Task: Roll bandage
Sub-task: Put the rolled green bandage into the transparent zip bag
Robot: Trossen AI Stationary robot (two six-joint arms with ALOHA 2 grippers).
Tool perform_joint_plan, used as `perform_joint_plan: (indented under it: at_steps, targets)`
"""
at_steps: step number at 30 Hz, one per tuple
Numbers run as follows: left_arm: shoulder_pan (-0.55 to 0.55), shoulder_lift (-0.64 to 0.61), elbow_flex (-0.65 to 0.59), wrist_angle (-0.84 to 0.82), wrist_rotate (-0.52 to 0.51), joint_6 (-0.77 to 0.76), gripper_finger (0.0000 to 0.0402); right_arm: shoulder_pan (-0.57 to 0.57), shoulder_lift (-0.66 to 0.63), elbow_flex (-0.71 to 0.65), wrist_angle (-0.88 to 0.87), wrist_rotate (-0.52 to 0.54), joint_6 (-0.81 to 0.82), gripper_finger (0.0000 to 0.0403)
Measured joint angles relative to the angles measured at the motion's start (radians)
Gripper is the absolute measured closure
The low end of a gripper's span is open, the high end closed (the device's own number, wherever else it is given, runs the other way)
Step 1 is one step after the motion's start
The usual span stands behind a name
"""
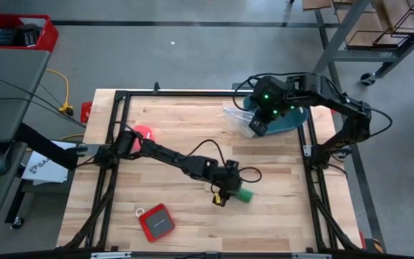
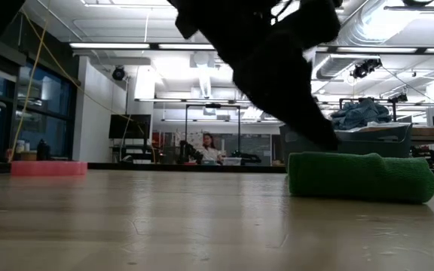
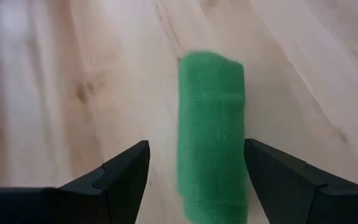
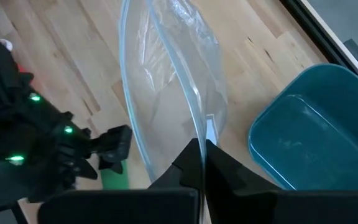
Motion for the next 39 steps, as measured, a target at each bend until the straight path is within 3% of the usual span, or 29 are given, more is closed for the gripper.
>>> perform_joint_plan:
  at_steps: [4, 11, 18, 29, 39]
  targets:
    - [0.009, 0.014, 0.001, 0.01, 0.074, -0.026, 0.0143, 0.0, 0.0, 0.0, 0.0, 0.0, 0.003, 0.0403]
    - [0.008, 0.083, -0.002, -0.005, 0.079, -0.058, 0.0143, 0.0, 0.0, 0.0, 0.009, 0.003, 0.0, 0.0403]
    - [-0.011, 0.069, 0.003, 0.012, 0.02, -0.141, 0.0146, 0.0, 0.0, 0.0, 0.013, 0.003, 0.003, 0.0403]
    - [-0.016, 0.055, 0.048, -0.044, -0.004, -0.066, 0.0152, 0.0, 0.0, 0.0, 0.013, 0.003, 0.006, 0.0403]
    - [-0.018, 0.084, 0.047, 0.022, 0.0, -0.078, 0.0149, 0.0, 0.0, 0.0, 0.012, 0.004, 0.018, 0.0403]
